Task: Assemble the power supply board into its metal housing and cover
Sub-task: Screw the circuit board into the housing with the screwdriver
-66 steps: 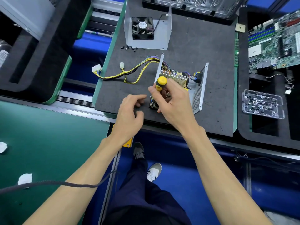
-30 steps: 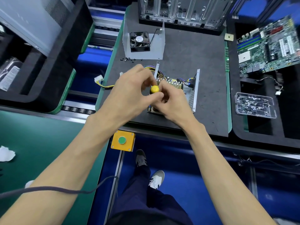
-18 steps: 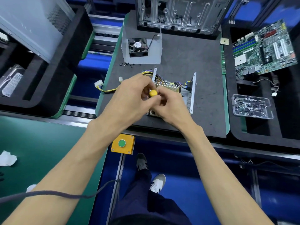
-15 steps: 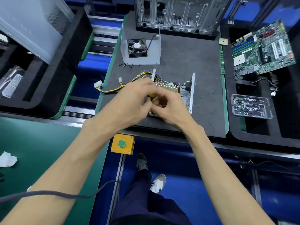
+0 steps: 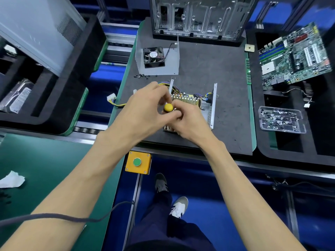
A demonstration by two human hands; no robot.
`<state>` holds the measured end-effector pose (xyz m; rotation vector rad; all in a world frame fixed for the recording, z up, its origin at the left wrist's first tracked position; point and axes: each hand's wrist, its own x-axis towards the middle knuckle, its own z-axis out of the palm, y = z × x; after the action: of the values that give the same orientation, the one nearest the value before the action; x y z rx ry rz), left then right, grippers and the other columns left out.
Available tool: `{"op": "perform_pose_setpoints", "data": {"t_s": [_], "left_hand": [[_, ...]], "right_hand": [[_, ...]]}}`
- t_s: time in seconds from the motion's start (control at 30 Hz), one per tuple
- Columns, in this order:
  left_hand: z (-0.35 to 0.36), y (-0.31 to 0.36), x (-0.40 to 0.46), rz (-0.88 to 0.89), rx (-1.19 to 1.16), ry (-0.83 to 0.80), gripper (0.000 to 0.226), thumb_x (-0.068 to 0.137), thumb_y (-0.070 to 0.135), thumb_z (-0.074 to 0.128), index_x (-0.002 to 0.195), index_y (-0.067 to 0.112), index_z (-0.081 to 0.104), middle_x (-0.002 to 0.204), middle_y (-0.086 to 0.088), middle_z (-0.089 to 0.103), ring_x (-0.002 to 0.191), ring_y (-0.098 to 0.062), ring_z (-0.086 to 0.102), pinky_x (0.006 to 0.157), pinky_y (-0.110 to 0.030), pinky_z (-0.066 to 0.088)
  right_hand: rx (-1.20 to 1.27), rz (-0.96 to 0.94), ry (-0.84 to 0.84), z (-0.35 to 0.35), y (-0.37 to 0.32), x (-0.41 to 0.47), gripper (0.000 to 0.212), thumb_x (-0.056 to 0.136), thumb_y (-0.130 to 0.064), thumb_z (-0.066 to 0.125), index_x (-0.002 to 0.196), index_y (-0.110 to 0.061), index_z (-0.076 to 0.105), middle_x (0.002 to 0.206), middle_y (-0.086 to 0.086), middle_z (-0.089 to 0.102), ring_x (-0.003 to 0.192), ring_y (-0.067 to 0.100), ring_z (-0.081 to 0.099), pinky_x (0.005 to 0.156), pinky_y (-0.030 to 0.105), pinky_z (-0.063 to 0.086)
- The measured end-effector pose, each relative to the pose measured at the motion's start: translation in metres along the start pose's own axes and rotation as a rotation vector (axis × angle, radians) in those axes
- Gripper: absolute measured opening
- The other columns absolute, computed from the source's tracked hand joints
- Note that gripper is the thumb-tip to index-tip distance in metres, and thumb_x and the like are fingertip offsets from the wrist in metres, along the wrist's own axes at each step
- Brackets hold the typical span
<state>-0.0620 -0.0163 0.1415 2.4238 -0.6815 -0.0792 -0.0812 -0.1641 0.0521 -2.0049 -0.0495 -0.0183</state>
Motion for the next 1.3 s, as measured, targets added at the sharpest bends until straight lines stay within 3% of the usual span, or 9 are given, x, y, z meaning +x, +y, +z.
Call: {"op": "perform_pose_setpoints", "data": {"t_s": [0.17,0.23,0.33,0.47,0.63,0.83,0.93,1.03,1.3], "left_hand": [[-0.003,0.001,0.004,0.132,0.031,-0.159,0.022,0.083,-0.002,0.066,0.103,0.007,0.075,0.102,-0.007,0.066,0.098,-0.027,0.059,0.091,-0.046,0.046],[0.0,0.002,0.004,0.083,0.02,-0.133,0.026,0.083,0.01,0.073,0.109,0.01,0.07,0.101,-0.002,0.062,0.094,-0.023,0.058,0.089,-0.044,0.049],[0.004,0.003,0.007,-0.023,0.003,-0.01,0.021,0.082,0.022,0.078,0.098,0.013,0.069,0.089,0.0,0.061,0.08,-0.021,0.057,0.08,-0.045,0.051],[0.0,-0.002,0.01,0.102,0.036,-0.165,0.033,0.081,-0.004,0.06,0.106,0.012,0.073,0.098,-0.005,0.064,0.093,-0.028,0.06,0.084,-0.049,0.051],[0.005,0.0,0.013,0.005,0.035,-0.036,0.025,0.082,0.033,0.078,0.097,0.016,0.067,0.087,0.001,0.059,0.079,-0.018,0.055,0.078,-0.044,0.051],[-0.011,-0.001,0.019,0.074,0.102,-0.191,0.015,0.088,0.019,0.072,0.102,0.013,0.075,0.094,-0.003,0.06,0.086,-0.024,0.059,0.083,-0.047,0.05],[-0.011,-0.001,0.018,0.071,0.104,-0.161,0.015,0.085,0.022,0.075,0.099,0.015,0.076,0.091,-0.001,0.062,0.082,-0.021,0.06,0.081,-0.046,0.052],[-0.009,-0.003,0.015,0.037,0.08,-0.119,0.013,0.083,0.025,0.077,0.093,0.017,0.075,0.087,-0.001,0.063,0.079,-0.02,0.06,0.079,-0.046,0.052],[-0.022,-0.016,0.017,-0.043,-0.156,-0.059,0.017,0.093,0.038,0.065,0.1,0.025,0.074,0.086,0.009,0.072,0.079,-0.009,0.068,0.078,-0.032,0.056]], "right_hand": [[0.071,-0.036,-0.045,-0.006,-0.004,-0.002,0.021,0.077,-0.019,0.06,0.083,-0.039,0.06,0.051,-0.01,0.059,0.045,0.001,0.057,0.052,0.009,0.04],[0.082,-0.001,-0.061,-0.008,-0.003,-0.003,0.018,0.08,-0.015,0.06,0.083,-0.032,0.064,0.053,-0.008,0.061,0.044,0.001,0.056,0.049,0.006,0.037],[0.073,0.028,-0.048,-0.009,-0.004,0.0,0.009,0.079,-0.019,0.061,0.08,-0.028,0.062,0.056,0.002,0.063,0.043,0.005,0.048,0.047,0.013,0.036],[0.086,-0.015,-0.078,-0.016,-0.005,0.002,0.032,0.087,-0.01,0.07,0.081,-0.04,0.057,0.06,0.011,0.061,0.053,0.013,0.048,0.055,0.027,0.04],[0.101,0.07,-0.081,-0.018,0.001,0.005,0.021,0.085,-0.001,0.068,0.077,-0.016,0.055,0.06,0.014,0.058,0.051,0.017,0.047,0.047,0.024,0.036],[0.112,0.005,-0.176,-0.023,0.001,0.005,0.008,0.089,-0.01,0.072,0.096,-0.008,0.068,0.062,0.0,0.051,0.056,0.012,0.045,0.056,0.024,0.04],[0.085,-0.003,-0.159,-0.023,0.001,0.005,0.007,0.089,-0.013,0.074,0.089,-0.017,0.069,0.059,-0.006,0.05,0.054,0.011,0.046,0.054,0.02,0.037],[0.048,-0.029,-0.14,-0.02,0.0,0.006,0.029,0.088,-0.016,0.075,0.075,-0.036,0.059,0.058,-0.005,0.05,0.055,0.01,0.042,0.054,0.02,0.035],[-0.002,-0.052,-0.019,-0.029,-0.01,0.005,0.017,0.09,-0.018,0.077,0.084,-0.025,0.063,0.06,-0.004,0.054,0.057,0.013,0.05,0.061,0.024,0.041]]}}
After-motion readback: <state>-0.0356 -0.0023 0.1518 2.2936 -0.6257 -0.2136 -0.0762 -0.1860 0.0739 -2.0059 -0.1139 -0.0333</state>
